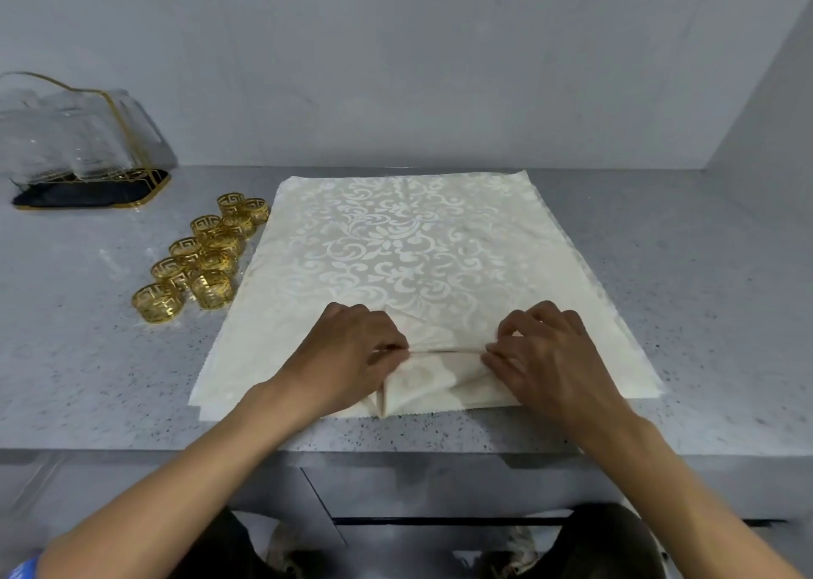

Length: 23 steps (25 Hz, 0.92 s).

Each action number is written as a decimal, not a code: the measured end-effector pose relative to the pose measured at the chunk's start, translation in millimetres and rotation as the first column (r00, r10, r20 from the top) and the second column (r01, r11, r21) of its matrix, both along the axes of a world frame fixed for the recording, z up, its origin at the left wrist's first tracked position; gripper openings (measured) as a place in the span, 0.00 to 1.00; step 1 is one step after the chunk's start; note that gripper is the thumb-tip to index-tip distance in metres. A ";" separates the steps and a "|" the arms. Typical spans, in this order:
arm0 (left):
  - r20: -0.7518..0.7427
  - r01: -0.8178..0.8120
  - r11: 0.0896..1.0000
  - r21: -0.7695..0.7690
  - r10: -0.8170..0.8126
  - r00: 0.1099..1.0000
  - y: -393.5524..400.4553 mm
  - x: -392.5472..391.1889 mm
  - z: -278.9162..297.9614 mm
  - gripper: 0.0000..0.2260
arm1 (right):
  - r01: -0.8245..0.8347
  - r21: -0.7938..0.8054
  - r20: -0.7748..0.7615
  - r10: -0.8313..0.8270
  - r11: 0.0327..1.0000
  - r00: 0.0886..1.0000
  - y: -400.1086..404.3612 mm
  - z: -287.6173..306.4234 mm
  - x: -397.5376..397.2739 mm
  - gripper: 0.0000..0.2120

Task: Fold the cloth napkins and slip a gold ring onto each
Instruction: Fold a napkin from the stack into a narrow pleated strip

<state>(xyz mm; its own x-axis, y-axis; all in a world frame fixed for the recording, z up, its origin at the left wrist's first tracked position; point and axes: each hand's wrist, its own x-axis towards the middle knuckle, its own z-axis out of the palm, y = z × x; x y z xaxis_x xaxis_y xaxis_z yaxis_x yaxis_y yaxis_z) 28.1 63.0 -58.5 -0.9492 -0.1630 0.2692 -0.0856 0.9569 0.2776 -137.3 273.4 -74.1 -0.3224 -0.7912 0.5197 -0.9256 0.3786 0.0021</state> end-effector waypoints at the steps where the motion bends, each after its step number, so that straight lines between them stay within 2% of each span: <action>1: -0.005 0.005 1.000 0.010 -0.005 1.000 -3.1 3.1 -2.3 0.12 | 0.012 0.013 -0.038 -0.012 1.000 0.999 -1.1 -0.4 -0.4 0.08; 4: -0.014 0.020 0.998 0.059 -0.020 1.000 -6.9 7.4 -8.7 0.12 | -0.122 0.061 -0.083 0.127 0.991 0.988 -9.3 -2.0 8.1 0.03; 6: -0.047 0.027 0.996 0.084 -0.023 0.999 -6.7 7.2 -12.3 0.10 | -0.241 0.087 0.003 0.241 0.967 0.970 -12.3 -1.6 15.5 0.09; 10: -0.129 0.022 0.998 0.062 -0.013 0.992 -3.0 6.9 -19.0 0.07 | -0.287 0.119 0.073 0.280 0.950 0.957 -10.0 -4.9 11.9 0.12; 12: -0.130 0.023 0.999 0.023 -0.020 0.991 -1.9 7.1 -21.1 0.11 | -0.284 0.129 0.079 0.276 0.950 0.958 -11.4 -5.2 11.8 0.13; 15: -0.076 0.048 0.997 -0.052 -0.052 0.996 -1.9 11.5 -17.7 0.15 | -0.268 0.089 0.084 0.261 0.959 0.962 -13.3 -7.7 14.9 0.15; 18: 0.076 0.128 0.983 -0.133 -0.118 0.990 0.4 27.7 -5.1 0.19 | -0.248 0.047 0.112 0.242 0.968 0.964 -14.6 -12.2 15.6 0.16; 21: 0.223 0.148 0.979 -0.143 -0.114 0.968 4.4 38.3 7.0 0.28 | -0.211 -0.011 0.167 0.210 0.977 0.963 -22.0 -14.9 16.3 0.15; 23: 0.197 0.109 0.982 -0.155 -0.077 0.977 8.9 36.7 6.1 0.28 | -0.198 -0.035 0.183 0.201 0.980 0.962 -24.0 -15.0 17.5 0.15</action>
<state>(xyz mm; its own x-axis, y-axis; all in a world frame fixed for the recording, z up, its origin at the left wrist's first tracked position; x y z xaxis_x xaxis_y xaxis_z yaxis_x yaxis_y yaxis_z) 64.8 71.9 -52.4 -0.9943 -0.0399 0.0991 -0.0296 0.9942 0.1032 -119.8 249.4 -89.1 -0.2503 -0.8414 0.4789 -0.9661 0.1845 -0.1809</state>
